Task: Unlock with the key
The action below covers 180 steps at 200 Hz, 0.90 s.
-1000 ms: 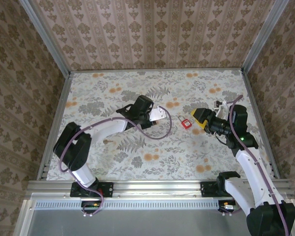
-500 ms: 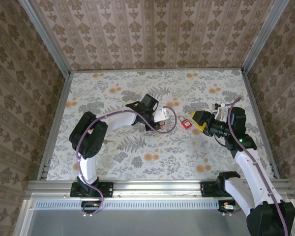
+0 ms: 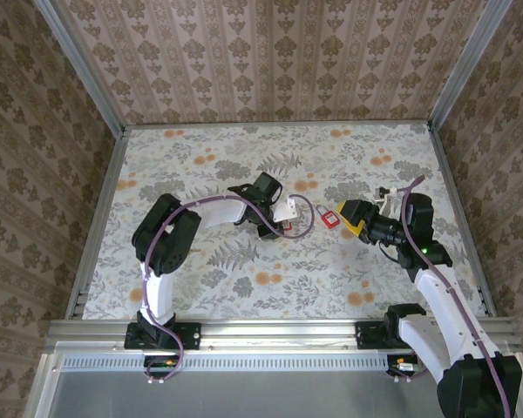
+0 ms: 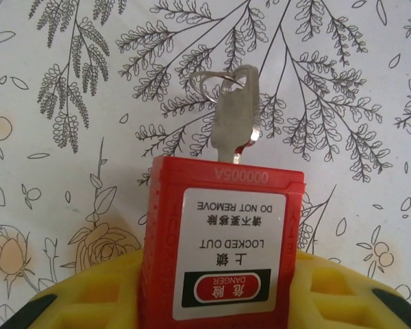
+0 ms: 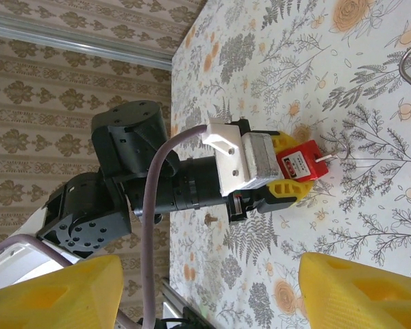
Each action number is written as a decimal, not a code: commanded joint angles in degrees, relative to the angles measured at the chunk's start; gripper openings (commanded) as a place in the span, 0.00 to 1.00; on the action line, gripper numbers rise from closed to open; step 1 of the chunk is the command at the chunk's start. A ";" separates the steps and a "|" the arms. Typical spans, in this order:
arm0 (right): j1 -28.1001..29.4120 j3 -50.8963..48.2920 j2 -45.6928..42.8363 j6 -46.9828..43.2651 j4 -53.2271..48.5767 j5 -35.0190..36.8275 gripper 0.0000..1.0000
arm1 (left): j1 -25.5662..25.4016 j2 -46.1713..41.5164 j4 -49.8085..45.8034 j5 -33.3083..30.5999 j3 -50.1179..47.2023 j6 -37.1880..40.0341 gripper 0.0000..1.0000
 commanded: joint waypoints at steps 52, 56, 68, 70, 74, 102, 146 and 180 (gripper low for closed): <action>-0.29 -0.24 -0.22 -0.67 0.65 -1.65 0.70 | 0.96 4.07 -3.36 2.50 3.15 1.51 0.40; -0.25 -0.26 -0.35 -0.72 0.47 -1.60 0.70 | 0.90 4.33 -3.83 2.44 3.50 1.63 0.41; -0.29 -0.26 -0.54 -0.94 0.04 -1.65 0.70 | 0.88 4.96 -5.14 2.07 4.43 1.83 0.44; -0.29 -0.20 -0.59 -0.97 -0.04 -1.70 0.70 | 0.95 5.08 -5.36 2.07 4.59 1.95 0.44; -0.28 -0.11 -0.74 -1.07 -0.28 -1.74 0.70 | 0.91 5.20 -5.69 2.10 4.79 1.91 0.45; -0.36 0.49 -1.79 -2.48 -2.74 -1.31 0.70 | 0.87 6.07 -7.05 2.13 6.06 1.41 0.48; -0.41 1.20 -1.55 -3.06 -3.71 -1.21 0.70 | 0.69 6.53 -8.05 1.15 6.54 1.68 0.56; -0.45 1.81 -2.79 -4.05 -5.67 -0.18 0.70 | 0.52 2.81 -7.06 -0.69 5.61 1.60 0.63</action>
